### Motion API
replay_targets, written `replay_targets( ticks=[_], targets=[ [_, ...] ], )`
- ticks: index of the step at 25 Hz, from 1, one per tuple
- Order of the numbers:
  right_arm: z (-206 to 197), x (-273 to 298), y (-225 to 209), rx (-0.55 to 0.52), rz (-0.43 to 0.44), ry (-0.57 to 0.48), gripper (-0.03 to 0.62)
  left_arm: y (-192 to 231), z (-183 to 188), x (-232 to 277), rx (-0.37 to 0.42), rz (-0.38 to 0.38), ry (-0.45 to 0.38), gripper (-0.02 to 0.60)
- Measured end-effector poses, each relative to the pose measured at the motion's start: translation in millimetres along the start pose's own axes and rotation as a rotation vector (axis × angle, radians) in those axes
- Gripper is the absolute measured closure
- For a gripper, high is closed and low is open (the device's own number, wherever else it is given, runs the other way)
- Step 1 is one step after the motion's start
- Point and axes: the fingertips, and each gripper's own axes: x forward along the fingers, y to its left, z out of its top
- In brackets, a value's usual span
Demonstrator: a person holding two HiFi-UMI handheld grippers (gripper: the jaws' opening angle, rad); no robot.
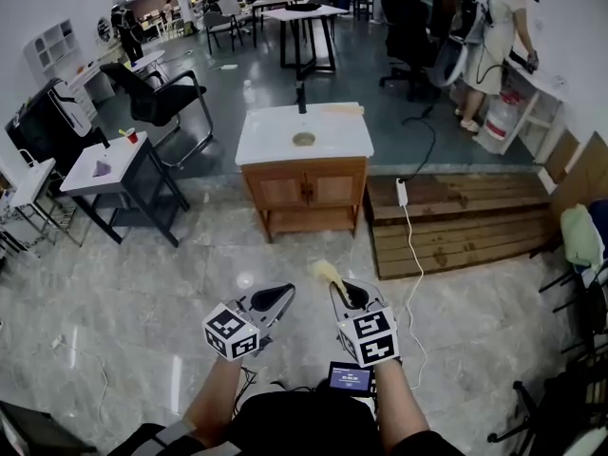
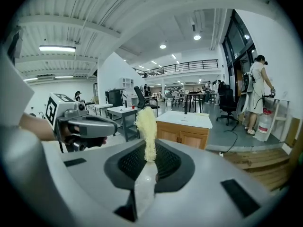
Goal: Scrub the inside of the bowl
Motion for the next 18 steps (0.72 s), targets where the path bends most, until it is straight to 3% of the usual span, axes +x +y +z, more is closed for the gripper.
replay_targets(
  ticks=[18],
  targets=[
    [-19, 2, -11, 0.064, 0.033, 0.02, 0.554, 3, -14, 3, -0.044, 0.024, 0.041, 0.578]
  ],
)
